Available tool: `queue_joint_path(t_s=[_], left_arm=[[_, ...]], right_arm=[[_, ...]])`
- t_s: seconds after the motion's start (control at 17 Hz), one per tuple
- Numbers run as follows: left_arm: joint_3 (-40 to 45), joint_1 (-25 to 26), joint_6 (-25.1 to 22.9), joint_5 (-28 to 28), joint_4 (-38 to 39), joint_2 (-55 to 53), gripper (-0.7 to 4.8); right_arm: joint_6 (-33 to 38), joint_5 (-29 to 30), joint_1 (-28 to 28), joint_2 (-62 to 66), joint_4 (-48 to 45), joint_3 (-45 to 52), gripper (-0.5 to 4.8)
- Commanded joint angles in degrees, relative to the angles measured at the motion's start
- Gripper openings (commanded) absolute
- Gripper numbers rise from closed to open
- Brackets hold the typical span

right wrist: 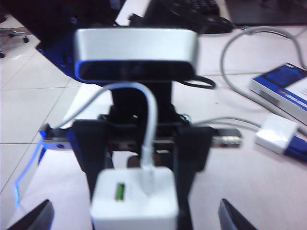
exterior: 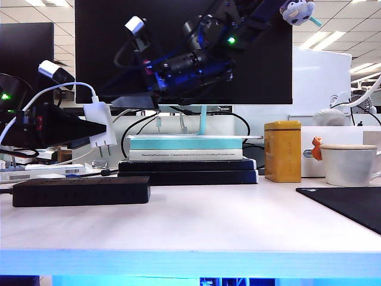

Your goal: Plug the white charger into the left socket.

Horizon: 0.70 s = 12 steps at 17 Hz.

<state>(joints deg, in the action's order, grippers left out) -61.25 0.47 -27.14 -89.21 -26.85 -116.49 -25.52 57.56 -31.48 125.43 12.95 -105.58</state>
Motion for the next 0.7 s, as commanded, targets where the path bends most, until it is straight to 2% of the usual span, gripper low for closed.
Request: queue_joint_path(t_s=[0.06, 0.53, 0.59, 0.7], left_arm=[[-0.3, -0.2, 0.2, -1.1, -0.7, 0.3, 1.5], [-0.3, -0.3, 0.9, -3.0, -3.0, 0.3, 1.5], [-0.3, -0.3, 1.0, -3.0, -3.0, 0.3, 1.5], [-0.3, -0.3, 1.1, -3.0, -3.0, 0.3, 1.5]], right_arm=[[0.5, 0.5, -1.0, 0.3, -0.9, -0.3, 4.79], [0.5, -1.1, -2.6, 2.1, -1.3, -0.3, 4.59], [0.5, -1.0, -2.9, 2.3, -1.2, -0.3, 4.1], [0.5, -1.3, -2.9, 2.3, -1.2, -0.3, 2.47]])
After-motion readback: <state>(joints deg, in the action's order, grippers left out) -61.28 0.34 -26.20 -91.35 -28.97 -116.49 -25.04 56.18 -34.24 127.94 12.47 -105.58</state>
